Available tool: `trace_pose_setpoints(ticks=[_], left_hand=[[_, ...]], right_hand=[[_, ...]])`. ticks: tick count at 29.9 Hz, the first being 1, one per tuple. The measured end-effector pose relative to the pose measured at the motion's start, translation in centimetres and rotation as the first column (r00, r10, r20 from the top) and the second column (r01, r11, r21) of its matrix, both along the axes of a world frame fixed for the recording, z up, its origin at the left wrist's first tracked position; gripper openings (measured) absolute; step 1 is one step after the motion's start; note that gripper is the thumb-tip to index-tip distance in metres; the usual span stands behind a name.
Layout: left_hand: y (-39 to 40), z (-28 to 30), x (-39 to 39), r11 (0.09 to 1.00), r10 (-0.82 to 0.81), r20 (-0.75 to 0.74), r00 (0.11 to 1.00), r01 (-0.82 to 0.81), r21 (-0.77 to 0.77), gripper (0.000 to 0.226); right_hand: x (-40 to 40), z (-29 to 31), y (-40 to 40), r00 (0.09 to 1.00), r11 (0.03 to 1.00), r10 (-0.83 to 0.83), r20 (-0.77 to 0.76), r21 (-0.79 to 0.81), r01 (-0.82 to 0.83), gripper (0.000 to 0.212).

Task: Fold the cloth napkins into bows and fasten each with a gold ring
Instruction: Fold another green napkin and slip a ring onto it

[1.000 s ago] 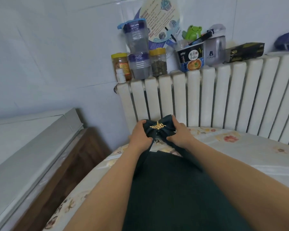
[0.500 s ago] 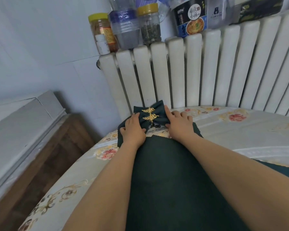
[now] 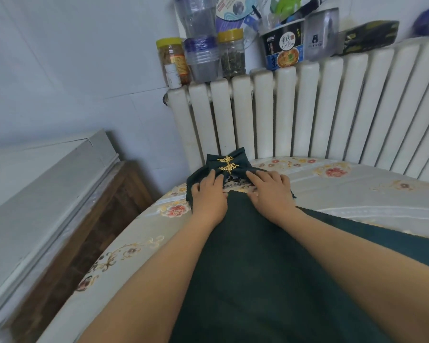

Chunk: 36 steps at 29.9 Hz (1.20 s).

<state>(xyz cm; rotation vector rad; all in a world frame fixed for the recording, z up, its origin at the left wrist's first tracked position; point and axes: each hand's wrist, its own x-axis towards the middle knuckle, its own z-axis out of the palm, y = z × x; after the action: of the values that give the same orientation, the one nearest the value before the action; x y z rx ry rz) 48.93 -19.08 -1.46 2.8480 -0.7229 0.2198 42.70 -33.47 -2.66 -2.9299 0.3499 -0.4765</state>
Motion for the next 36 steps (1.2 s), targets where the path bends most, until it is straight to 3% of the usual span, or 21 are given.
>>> trace_pose_setpoints(ticks=[15, 21, 26, 29, 32, 34, 36], left_hand=[[7.3, 0.9, -25.4, 0.982, -0.189, -0.26, 0.947, 0.174, -0.079, 0.049], [10.8, 1.1, -35.1, 0.986, -0.167, -0.399, 0.902, 0.15, -0.075, 0.053], [13.3, 0.9, -40.0, 0.984, -0.156, -0.455, 0.877, 0.178, 0.006, 0.073], [14.8, 0.6, -42.5, 0.979, -0.159, -0.489, 0.858, 0.2, 0.033, 0.086], [15.6, 0.4, -43.5, 0.987, -0.146, -0.483, 0.863, 0.163, -0.007, 0.083], [15.5, 0.4, -43.8, 0.992, -0.129, -0.476, 0.87, 0.113, -0.062, 0.076], [15.4, 0.3, -43.9, 0.991, -0.109, -0.455, 0.884, 0.063, -0.115, 0.067]], right_hand=[[-23.6, 1.7, 6.5, 0.981, 0.978, 0.189, -0.05, 0.102, -0.184, 0.046], [-33.4, 0.8, 8.9, 0.957, 0.954, 0.266, -0.117, 0.177, -0.244, 0.043], [-38.7, 0.9, 9.2, 0.924, 0.942, 0.298, -0.237, 0.227, -0.246, 0.049], [-42.1, 1.7, 9.1, 0.861, 0.937, 0.332, -0.384, 0.238, -0.255, 0.068], [-44.8, 2.4, 8.3, 0.8, 0.936, 0.341, -0.494, 0.26, -0.238, 0.087], [-45.6, 2.5, 7.8, 0.802, 0.935, 0.333, -0.497, 0.286, -0.211, 0.085], [-45.9, 2.2, 7.8, 0.849, 0.932, 0.312, -0.427, 0.313, -0.185, 0.067]])
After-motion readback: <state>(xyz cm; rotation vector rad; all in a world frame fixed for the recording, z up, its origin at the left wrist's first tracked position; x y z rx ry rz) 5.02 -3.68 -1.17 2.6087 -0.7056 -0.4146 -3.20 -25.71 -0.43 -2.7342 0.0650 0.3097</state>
